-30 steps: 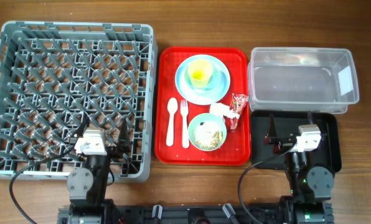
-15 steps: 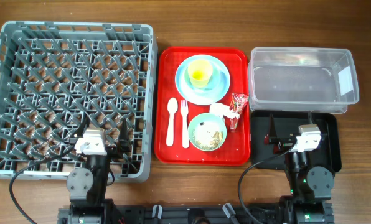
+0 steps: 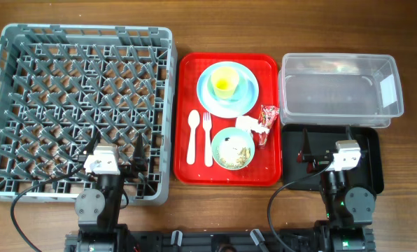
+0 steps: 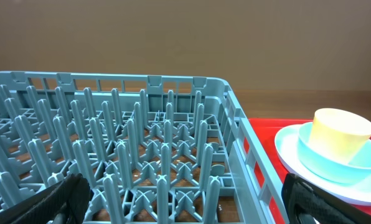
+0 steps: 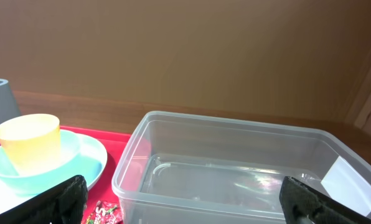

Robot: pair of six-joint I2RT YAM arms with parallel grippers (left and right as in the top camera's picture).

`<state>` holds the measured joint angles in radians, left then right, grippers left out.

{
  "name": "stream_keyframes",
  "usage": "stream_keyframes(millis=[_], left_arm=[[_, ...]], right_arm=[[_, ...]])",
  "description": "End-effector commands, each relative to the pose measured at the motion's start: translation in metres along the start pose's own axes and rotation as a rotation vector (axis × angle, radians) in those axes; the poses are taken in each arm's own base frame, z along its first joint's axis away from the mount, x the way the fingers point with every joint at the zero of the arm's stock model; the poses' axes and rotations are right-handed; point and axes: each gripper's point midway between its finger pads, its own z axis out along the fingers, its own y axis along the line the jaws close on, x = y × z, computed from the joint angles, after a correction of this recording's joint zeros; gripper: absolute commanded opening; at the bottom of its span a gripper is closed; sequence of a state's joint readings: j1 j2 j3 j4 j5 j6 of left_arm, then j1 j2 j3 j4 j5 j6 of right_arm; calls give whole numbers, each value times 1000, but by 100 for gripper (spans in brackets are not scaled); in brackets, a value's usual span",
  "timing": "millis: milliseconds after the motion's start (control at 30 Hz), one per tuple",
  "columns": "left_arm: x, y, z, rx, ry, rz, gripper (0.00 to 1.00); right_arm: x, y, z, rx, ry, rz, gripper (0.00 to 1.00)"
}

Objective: Sort waste into correct bins and load items into the dishwasher rack
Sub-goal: 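Raise the left gripper from rest toward the red tray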

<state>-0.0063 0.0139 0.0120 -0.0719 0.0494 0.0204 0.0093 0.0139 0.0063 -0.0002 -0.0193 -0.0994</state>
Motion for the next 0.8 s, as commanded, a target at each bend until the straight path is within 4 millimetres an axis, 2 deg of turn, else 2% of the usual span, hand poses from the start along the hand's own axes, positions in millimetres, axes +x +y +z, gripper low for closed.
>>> stream_keyframes(millis=[0,200,333,433,567,633,767], left_arm=[[-3,2,0,-8,-21,-9,100],[-33,-17,-5,96,-110,-8,100],[-60,-24,-16,138,-109,-149,100],[-85,-38,-31,213,-110,-210,100],[-116,-48,-52,255,-79,-262,100],[-138,-52,-62,268,-50,-271,100],[-178,-55,-70,247,67,-292,100]], right_arm=[[0,0,0,-3,0,-5,100],[0,0,0,-3,0,-5,100],[0,0,0,-3,0,-5,100],[0,0,0,-3,0,-5,100],[0,0,0,-3,0,-5,100],[0,0,0,-3,0,-5,100],[0,0,0,-3,0,-5,99]])
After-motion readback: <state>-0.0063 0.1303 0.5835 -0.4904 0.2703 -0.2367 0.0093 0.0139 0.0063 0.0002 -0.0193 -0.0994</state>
